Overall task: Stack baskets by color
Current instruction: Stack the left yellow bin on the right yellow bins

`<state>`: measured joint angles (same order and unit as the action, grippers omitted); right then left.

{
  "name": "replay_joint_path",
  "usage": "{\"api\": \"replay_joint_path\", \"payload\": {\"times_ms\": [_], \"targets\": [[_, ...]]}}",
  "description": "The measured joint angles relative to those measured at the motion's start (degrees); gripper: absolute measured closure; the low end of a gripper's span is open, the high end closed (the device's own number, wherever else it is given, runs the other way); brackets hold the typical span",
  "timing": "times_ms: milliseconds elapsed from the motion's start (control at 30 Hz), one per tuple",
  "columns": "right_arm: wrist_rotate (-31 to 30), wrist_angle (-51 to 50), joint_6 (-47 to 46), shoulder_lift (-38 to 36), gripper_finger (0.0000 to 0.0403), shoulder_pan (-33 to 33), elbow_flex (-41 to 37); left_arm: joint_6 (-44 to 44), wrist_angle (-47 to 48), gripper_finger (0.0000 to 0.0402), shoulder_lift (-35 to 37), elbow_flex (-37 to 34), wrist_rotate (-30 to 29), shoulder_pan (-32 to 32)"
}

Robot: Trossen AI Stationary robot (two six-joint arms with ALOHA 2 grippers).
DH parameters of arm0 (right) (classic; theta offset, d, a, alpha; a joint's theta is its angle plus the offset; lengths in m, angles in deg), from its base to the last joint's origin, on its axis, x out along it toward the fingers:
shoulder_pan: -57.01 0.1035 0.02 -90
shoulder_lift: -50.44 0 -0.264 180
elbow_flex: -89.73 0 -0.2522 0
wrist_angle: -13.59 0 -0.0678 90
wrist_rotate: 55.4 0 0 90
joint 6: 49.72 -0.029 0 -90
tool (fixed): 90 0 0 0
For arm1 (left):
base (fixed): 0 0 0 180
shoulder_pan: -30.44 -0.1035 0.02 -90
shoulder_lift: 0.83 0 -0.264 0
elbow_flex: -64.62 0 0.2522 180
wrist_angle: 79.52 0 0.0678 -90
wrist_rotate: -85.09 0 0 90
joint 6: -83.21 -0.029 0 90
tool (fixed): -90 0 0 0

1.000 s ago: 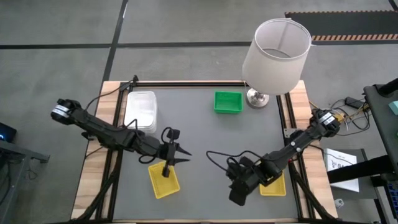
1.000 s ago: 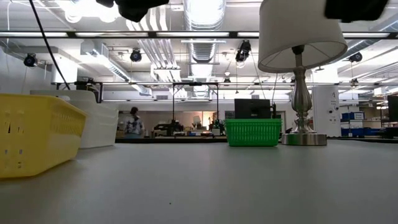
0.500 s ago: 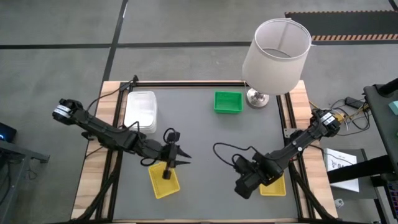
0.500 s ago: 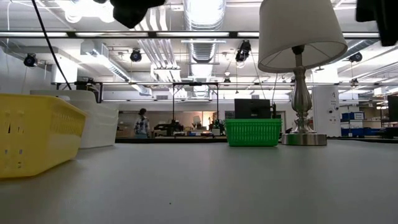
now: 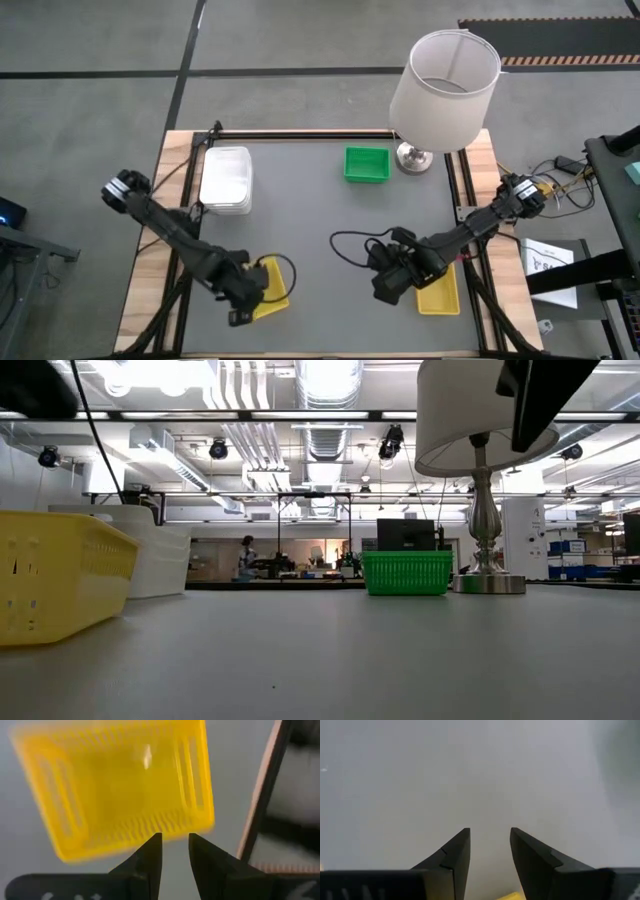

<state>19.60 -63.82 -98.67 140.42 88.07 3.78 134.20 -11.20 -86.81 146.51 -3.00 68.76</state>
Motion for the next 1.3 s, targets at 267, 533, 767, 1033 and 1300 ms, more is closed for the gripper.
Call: {"api": "replay_joint_path", "payload": {"times_ms": [267, 533, 767, 1033, 1300], "targets": [[-0.09, 0.01, 2.98, 0.00, 0.0267, -0.71, 0.00, -17.92, 1.86, 0.0323, -6.15, 0.31, 5.17, 6.19], [-0.07, 0.03, 2.96, 0.00, 0.0265, -0.71, -0.02, -29.29, 1.45, 0.0323, -7.45, 1.27, -2.79, 6.80], [-0.07, 0.04, 2.45, 0.00, 0.0271, -0.71, -0.02, -36.25, 2.29, 0.0301, -7.34, 0.42, -5.25, 6.80], [-0.07, 0.05, 2.47, 0.00, 0.0262, -0.71, -0.02, -46.80, 1.14, 0.0209, -7.56, -1.89, -7.08, 6.83], [-2.53, 1.81, 3.64, 0.00, 0.0270, 1.23, -1.23, -50.58, -5.86, 0.0221, -7.58, -5.25, -12.80, 6.78]]}}
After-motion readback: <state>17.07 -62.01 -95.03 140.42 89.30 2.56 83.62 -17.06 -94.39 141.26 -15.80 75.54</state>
